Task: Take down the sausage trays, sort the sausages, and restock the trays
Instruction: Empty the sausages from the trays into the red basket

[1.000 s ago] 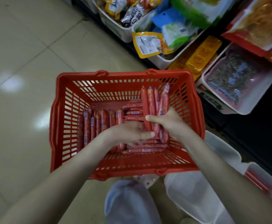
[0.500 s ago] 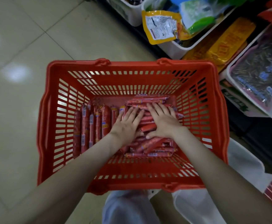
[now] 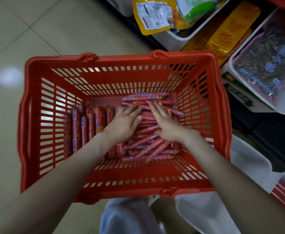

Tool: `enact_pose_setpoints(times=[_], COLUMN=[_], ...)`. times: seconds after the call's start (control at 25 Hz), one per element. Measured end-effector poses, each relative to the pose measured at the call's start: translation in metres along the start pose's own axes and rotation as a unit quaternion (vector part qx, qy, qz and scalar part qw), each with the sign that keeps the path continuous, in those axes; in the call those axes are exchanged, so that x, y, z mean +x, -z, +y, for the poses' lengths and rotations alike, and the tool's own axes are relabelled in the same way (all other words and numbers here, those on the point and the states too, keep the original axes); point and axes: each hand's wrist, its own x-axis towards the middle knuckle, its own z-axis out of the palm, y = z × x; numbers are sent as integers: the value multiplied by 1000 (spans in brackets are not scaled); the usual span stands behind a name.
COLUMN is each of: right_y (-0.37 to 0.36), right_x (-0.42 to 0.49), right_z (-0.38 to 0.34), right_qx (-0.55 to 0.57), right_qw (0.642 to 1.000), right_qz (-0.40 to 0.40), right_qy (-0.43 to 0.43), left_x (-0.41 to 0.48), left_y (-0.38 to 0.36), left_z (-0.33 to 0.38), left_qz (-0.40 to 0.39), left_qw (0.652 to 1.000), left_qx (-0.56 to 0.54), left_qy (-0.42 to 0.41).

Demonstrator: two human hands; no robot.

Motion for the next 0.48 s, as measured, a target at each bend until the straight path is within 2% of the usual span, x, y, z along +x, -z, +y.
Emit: enact_pose_setpoints(times=[0.08,0.16,0.24,0.36,0.48], right_y=[-6,-13,-17,-11,-4], right_x=[-1,2,6,-10,-61], right_z=[5,8,8,3,8], right_qx=[-123,-261,-335,-312,-230], right_qw=[992,964,937,939,929], right_qz=[12,55,88,142,289], right_qy=[1,-14,-41,-28,28], left_x=[-9,-11,-7,-2,-13], left_y=[-7,-16,-24,-16,-8], left_z=[12,21,27,46,96], left_qz=[-46,-84,-93,-60,58], left_qw=[994,977,961,965,980], left_qx=[94,195,260,253,185], left_qy=[-16,0,28,37,-50])
